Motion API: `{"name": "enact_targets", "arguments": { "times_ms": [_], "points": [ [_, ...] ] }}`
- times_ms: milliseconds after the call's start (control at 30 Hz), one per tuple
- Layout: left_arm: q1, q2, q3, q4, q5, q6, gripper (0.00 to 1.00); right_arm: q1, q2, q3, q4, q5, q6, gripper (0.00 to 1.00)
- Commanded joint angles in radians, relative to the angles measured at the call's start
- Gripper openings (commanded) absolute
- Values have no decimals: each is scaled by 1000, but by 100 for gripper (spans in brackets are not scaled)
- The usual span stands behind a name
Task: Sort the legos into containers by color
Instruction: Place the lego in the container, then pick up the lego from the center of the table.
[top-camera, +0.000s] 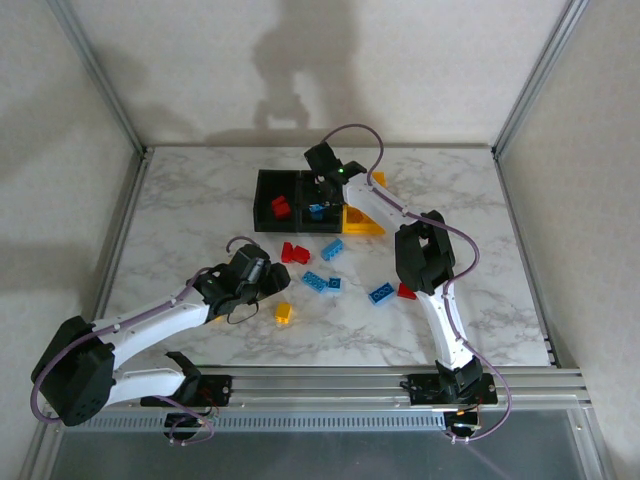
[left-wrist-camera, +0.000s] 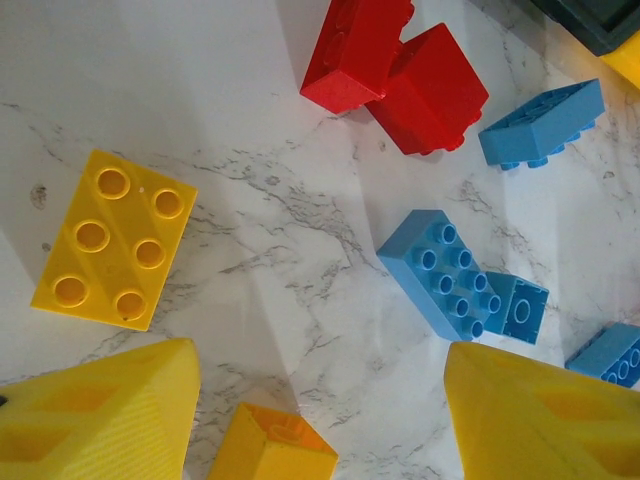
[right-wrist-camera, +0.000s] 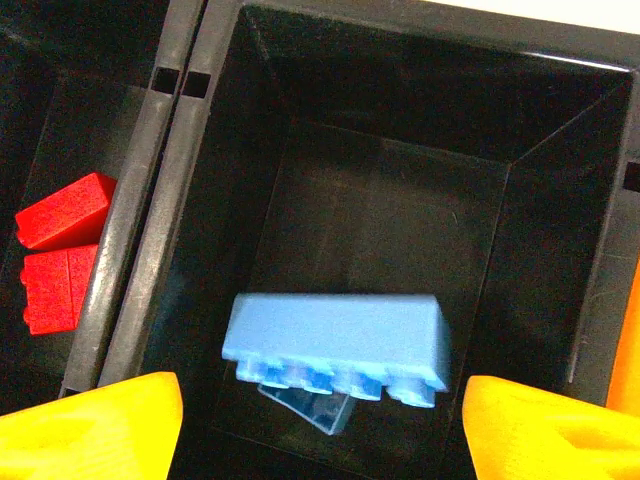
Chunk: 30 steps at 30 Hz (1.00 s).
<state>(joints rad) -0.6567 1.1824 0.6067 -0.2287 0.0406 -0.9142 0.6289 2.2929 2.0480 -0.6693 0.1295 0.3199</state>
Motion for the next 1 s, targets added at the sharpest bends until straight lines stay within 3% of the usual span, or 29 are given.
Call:
{"name": "enact_targets", "arguments": {
  "times_ms": [0,233,500,967],
  "points": [
    [9,-4,22,-23,-30,-1,65,2,-20,27,10,-11,-17,75],
    [9,-15,28,-32,-42,-4,65,3,-92,-27,49,-10,-11,74],
    [9,-3,48,-37,-51,8,65,15,-289,-206,105,-8,4,69],
    [6,37,74,-28,-53,43,64,14,-715,-788,189,-23,95,67]
  ]
}}
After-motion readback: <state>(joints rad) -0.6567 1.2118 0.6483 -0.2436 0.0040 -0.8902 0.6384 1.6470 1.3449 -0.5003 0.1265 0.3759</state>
